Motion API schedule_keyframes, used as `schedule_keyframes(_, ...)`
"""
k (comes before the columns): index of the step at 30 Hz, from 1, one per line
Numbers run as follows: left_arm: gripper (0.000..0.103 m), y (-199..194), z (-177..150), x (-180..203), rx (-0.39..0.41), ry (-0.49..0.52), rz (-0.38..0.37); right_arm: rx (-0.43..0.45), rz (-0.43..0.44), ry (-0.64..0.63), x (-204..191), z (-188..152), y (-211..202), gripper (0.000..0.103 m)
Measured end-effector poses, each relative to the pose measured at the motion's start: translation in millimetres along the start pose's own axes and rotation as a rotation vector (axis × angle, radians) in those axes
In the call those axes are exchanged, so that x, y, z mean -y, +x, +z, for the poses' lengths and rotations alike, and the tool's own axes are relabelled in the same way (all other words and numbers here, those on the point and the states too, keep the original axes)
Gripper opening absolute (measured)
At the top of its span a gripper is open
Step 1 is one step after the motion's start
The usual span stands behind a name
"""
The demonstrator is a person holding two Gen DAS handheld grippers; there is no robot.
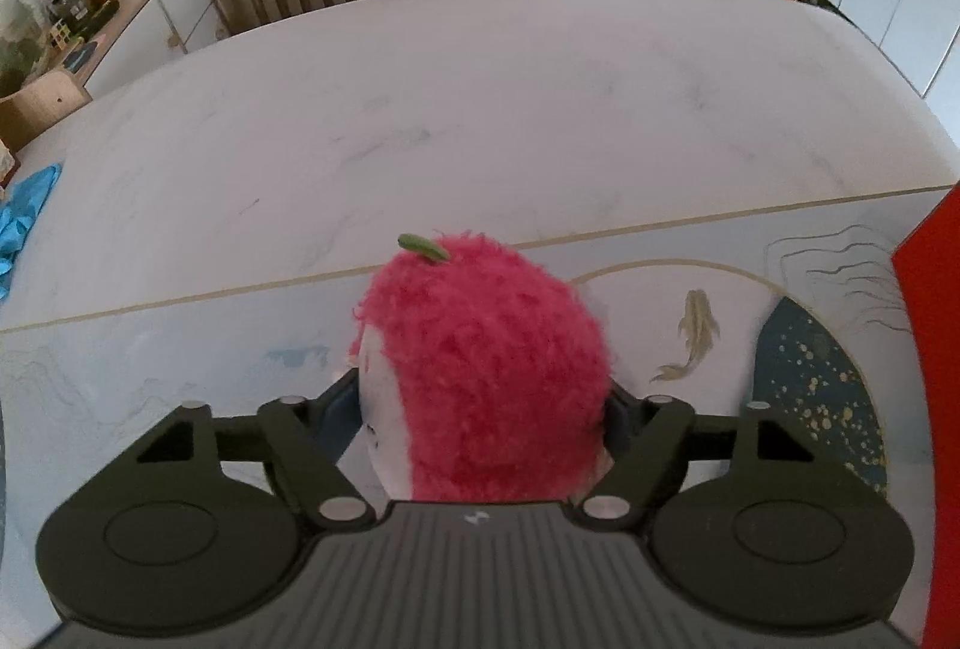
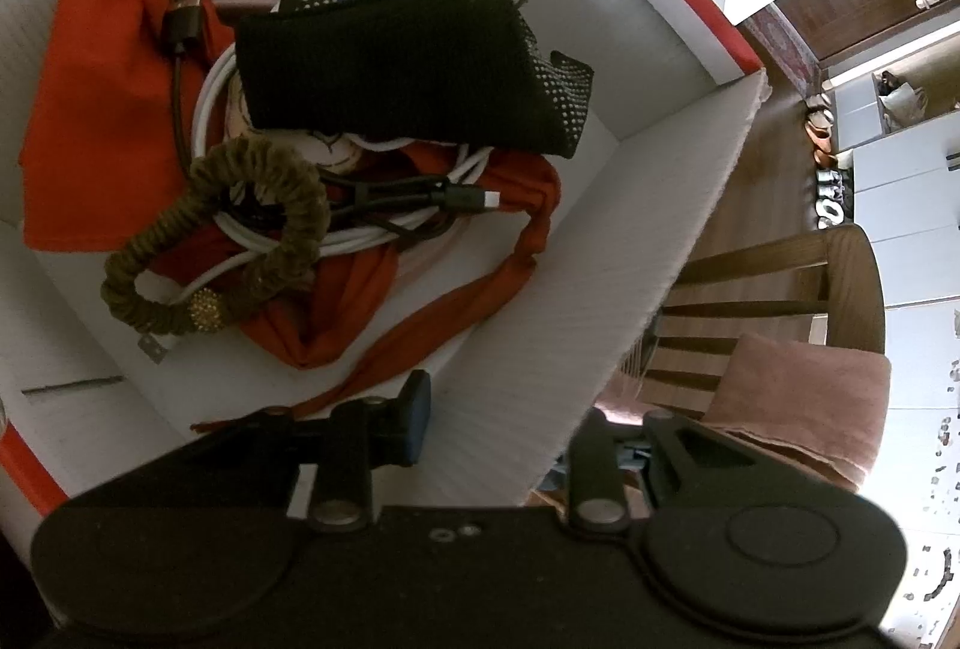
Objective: Organize objects
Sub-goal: 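Close the left gripper on the pink plush toy and lift it, then carry the pink plush toy with the left gripper over the box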
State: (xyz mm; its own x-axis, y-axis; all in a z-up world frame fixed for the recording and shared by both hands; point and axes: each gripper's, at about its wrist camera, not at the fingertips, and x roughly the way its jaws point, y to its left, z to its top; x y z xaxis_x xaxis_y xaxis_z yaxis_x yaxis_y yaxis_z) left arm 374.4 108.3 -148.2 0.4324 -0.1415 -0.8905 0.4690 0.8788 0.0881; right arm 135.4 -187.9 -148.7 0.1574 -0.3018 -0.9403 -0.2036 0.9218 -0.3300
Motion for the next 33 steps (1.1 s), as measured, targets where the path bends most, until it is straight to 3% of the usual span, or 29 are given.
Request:
schedule_keyframes(6,0.074,-20.6,-7.8,1.7,0.008,0.027,-0.020,0.015,0.010,0.004,2.0,-2.2,-1.1,0.024)
schedule_keyframes(13,0.074,-74.5,-14.6,29.1,0.066,0.113,-0.103,0.038,0.012,0.002,4.1,-4.3,-3.6,0.022)
schedule_keyframes(24,0.074,-150.3,-21.8,106.5,0.179,0.266,-0.263,0.092,0.005,0.005,5.1,-14.9,-17.3,0.021)
schedule_keyframes(33,0.074,-175.8,-27.3,173.6,0.212,0.422,-0.368,0.148,0.005,0.019,9.2,-22.8,-38.0,0.017)
